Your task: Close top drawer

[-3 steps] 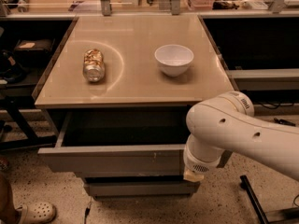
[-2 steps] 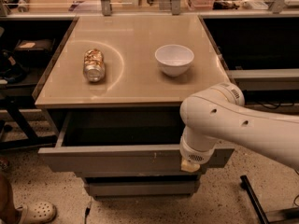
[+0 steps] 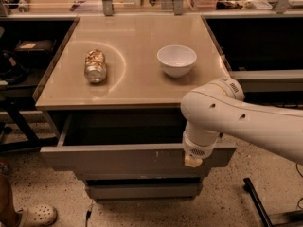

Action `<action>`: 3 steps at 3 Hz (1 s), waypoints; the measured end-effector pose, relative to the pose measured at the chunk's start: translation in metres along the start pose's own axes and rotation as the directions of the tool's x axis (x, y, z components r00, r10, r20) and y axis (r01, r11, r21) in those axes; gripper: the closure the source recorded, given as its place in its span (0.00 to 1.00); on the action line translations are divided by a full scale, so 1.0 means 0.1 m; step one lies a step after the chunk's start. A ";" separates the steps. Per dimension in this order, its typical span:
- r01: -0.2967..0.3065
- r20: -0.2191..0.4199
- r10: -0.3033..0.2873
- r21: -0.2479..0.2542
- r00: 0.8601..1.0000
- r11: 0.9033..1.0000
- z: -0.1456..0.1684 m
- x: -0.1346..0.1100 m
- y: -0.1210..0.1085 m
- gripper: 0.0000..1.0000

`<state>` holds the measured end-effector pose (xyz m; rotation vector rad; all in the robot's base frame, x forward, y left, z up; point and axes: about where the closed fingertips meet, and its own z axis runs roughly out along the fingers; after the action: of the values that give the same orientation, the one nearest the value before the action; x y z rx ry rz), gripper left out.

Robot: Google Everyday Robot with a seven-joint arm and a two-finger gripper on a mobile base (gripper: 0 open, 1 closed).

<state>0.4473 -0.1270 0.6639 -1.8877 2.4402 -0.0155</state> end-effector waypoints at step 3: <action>0.000 0.000 0.000 0.000 1.000 1.000 0.00 0.00 0.00 0.13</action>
Offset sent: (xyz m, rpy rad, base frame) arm 0.0000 0.0000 0.0000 0.0000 0.0000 0.0000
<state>0.4472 -0.1270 0.6639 -1.8877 2.4401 -0.0156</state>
